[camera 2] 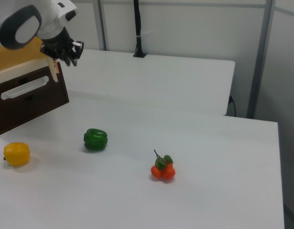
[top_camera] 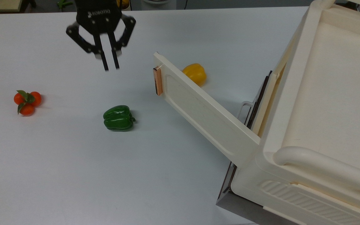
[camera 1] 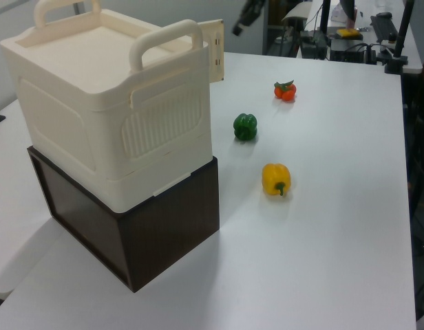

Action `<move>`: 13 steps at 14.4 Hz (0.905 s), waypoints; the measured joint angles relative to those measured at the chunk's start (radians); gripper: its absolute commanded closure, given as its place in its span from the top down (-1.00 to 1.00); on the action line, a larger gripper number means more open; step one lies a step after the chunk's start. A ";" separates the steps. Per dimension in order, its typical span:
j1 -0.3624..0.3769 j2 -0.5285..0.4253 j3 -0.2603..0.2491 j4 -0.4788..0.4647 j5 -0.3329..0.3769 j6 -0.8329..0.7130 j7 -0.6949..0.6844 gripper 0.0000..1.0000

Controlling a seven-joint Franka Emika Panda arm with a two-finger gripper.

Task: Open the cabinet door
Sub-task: 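Release the door and lift the gripper away from it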

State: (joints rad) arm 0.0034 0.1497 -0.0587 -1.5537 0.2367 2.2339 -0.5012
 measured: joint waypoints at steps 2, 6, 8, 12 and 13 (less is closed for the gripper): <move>-0.003 -0.061 -0.037 0.000 0.003 -0.186 0.059 0.99; -0.001 -0.147 -0.054 -0.001 -0.009 -0.482 0.221 1.00; 0.002 -0.172 -0.051 -0.002 -0.032 -0.576 0.254 1.00; 0.006 -0.198 -0.019 -0.002 -0.038 -0.672 0.300 1.00; 0.007 -0.199 0.006 -0.002 -0.039 -0.673 0.341 1.00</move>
State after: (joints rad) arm 0.0108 -0.0497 -0.0522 -1.5558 0.1979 1.5608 -0.1597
